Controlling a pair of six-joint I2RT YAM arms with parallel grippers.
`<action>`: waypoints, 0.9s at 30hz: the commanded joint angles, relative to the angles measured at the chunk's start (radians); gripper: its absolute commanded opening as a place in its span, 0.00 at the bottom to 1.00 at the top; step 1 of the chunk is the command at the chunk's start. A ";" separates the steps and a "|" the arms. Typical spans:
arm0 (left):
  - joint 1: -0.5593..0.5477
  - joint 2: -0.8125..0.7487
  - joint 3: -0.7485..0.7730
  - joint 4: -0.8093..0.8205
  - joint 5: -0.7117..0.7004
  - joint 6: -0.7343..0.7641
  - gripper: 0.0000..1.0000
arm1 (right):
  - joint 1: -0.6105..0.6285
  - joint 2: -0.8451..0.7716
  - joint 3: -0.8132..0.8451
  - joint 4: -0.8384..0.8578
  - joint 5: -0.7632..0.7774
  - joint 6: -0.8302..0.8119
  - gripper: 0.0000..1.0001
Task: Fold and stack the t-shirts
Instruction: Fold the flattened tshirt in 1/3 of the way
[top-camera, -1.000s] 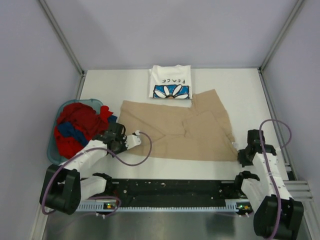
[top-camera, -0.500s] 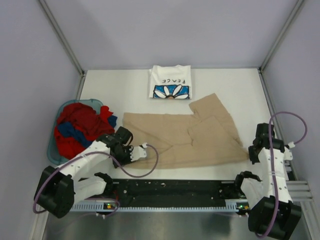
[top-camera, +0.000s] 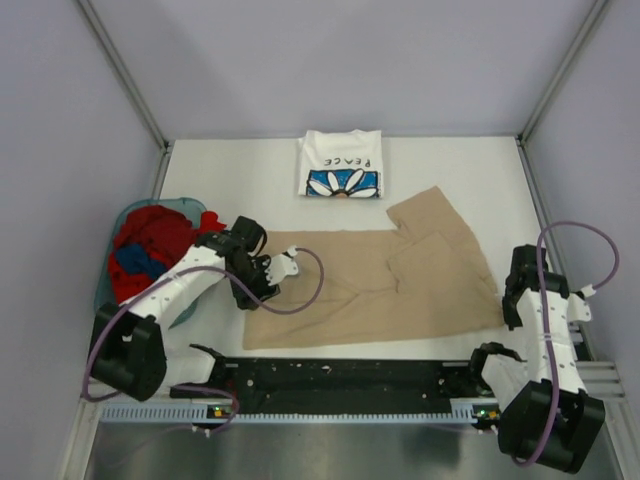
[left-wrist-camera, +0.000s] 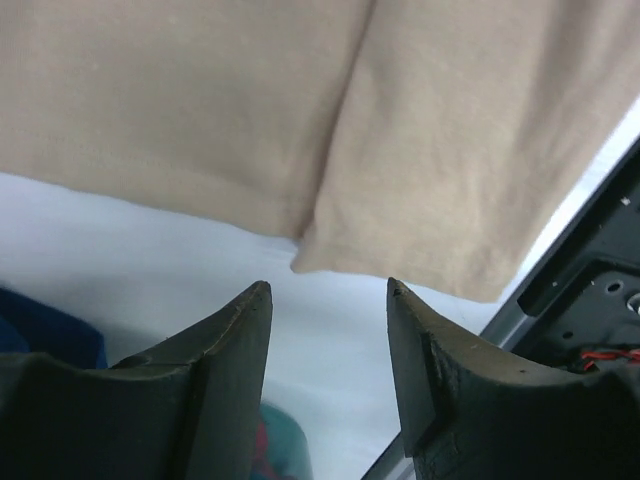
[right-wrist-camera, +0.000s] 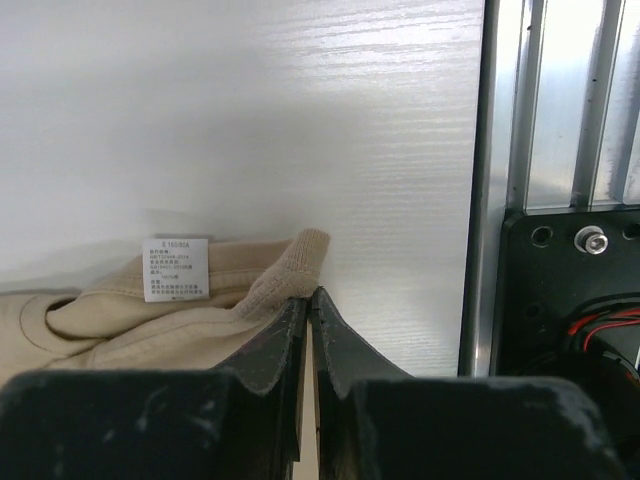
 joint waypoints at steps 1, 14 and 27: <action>0.010 0.145 0.031 0.046 0.037 -0.035 0.54 | -0.020 0.009 0.016 -0.013 0.070 0.018 0.03; 0.028 0.283 -0.012 0.115 0.030 -0.028 0.00 | -0.020 0.024 -0.008 0.005 0.091 0.033 0.02; 0.086 0.299 -0.071 0.169 -0.153 -0.154 0.00 | -0.031 0.031 -0.016 0.004 0.094 0.032 0.03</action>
